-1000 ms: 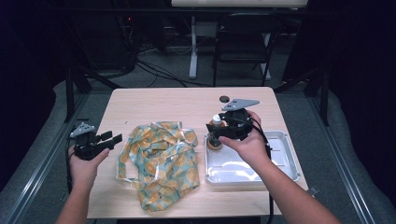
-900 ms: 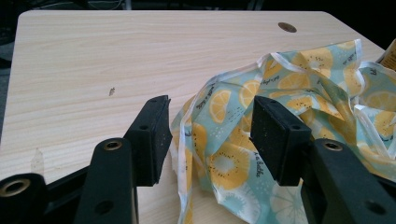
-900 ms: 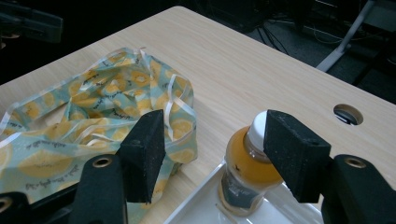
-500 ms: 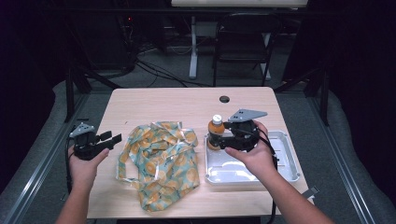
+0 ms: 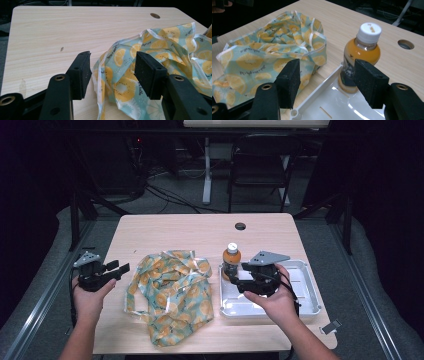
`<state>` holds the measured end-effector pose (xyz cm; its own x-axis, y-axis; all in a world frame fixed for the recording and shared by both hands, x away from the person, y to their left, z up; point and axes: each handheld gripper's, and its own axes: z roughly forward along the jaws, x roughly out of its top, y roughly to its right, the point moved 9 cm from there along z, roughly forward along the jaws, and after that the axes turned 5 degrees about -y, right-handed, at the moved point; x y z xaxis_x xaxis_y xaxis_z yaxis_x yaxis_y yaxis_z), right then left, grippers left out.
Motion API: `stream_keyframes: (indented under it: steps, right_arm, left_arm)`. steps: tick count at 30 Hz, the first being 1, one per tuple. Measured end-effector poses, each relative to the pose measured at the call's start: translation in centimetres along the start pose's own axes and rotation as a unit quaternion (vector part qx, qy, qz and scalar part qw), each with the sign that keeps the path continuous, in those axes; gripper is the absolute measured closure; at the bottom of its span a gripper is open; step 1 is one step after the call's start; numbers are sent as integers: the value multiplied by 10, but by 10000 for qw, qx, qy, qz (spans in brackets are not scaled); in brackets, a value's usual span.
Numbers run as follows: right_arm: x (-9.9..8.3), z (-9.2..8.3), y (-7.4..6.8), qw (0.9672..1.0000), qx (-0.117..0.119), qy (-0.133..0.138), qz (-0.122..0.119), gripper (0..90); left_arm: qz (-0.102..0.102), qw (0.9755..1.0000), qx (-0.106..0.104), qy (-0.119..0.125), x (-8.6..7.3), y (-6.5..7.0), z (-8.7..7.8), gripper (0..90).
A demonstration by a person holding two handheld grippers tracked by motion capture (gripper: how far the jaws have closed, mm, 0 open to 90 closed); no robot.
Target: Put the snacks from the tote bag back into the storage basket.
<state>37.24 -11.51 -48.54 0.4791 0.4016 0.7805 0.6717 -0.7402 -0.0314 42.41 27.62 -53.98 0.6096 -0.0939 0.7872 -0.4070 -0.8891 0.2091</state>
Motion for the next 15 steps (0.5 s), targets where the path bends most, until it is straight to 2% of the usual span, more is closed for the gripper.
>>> stream_keyframes:
  steps: [7, 15]
  right_arm:
    - [-16, 8, -6, 10000, -30, -22, -45, 387]
    - [-35, 17, -12, 10000, 1, -67, 48, 387]
  left_arm:
    - [-2, 10000, 9, 12, 0, 0, 0, 472]
    - [7, 10000, 2, -14, 0, -1, 0, 472]
